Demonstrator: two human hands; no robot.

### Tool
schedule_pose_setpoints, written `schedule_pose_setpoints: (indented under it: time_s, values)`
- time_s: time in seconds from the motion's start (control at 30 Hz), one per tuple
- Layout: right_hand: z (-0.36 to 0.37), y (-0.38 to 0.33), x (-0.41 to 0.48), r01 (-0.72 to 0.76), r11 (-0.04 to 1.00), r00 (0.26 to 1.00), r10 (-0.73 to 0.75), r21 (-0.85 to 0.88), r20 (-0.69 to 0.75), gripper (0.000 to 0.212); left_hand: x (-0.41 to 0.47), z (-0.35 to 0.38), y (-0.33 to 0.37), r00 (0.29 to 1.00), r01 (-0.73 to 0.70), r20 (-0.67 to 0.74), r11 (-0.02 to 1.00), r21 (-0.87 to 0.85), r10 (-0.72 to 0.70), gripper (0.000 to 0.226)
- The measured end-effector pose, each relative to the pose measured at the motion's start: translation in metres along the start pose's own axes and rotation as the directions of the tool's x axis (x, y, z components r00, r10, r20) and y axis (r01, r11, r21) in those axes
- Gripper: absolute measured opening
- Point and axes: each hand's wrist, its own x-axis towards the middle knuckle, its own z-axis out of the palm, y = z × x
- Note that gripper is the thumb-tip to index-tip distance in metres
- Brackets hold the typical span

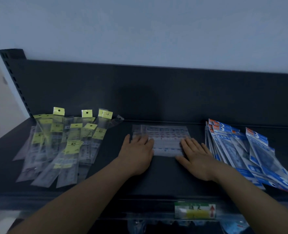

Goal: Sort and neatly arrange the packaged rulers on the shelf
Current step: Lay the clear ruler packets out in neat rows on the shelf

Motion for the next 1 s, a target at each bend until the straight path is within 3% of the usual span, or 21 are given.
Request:
schedule_pose_setpoints:
  time_s: [0.1,0.2,0.37,0.47,0.57,0.67,0.77,0.83,0.9,1.0]
  values:
    - [0.000,-0.003,-0.001,0.007,1.000,1.000,-0.007,-0.019,-0.017,0.070,-0.002,-0.004,-0.004,1.000,0.006,0.007,0.997,-0.075,-0.005,0.049]
    - [-0.007,-0.013,-0.001,0.032,0.999,0.997,-0.030,0.013,-0.077,0.074,-0.009,-0.014,-0.011,0.994,0.011,-0.100,0.976,-0.218,-0.034,0.044]
    - [-0.026,-0.067,0.004,0.174,0.949,0.976,-0.131,0.264,-0.173,0.073,-0.046,-0.035,-0.044,0.954,0.106,-0.232,0.939,-0.329,-0.189,0.033]
    - [-0.029,-0.113,0.011,0.270,0.874,0.958,-0.202,0.403,-0.205,0.064,-0.073,-0.040,-0.084,0.897,0.202,-0.305,0.911,-0.359,-0.319,0.033]
    - [-0.031,-0.161,0.020,0.323,0.835,0.942,-0.240,0.445,-0.234,0.059,-0.094,-0.038,-0.137,0.789,0.349,-0.373,0.856,-0.381,-0.487,0.036]
    - [-0.036,-0.210,0.031,0.298,0.813,0.954,-0.243,0.501,-0.173,0.056,-0.104,-0.038,-0.182,0.718,0.563,-0.274,0.765,-0.311,-0.640,0.041]
    - [-0.036,-0.255,0.043,0.261,0.789,0.965,-0.231,0.556,-0.126,0.050,-0.099,-0.035,-0.206,0.674,0.695,-0.094,0.672,-0.255,-0.732,0.068]
    - [-0.033,-0.277,0.053,0.229,0.824,0.973,-0.201,0.519,-0.110,0.066,-0.092,-0.029,-0.216,0.664,0.714,-0.015,0.639,-0.286,-0.748,0.080]
    - [-0.029,-0.291,0.059,0.175,0.895,0.983,-0.136,0.409,-0.124,0.088,-0.088,-0.025,-0.225,0.663,0.706,0.029,0.612,-0.357,-0.748,0.079]
    - [-0.025,-0.296,0.065,0.127,0.909,0.985,-0.068,0.397,-0.158,0.096,-0.088,-0.025,-0.236,0.678,0.671,0.071,0.577,-0.465,-0.731,0.053]
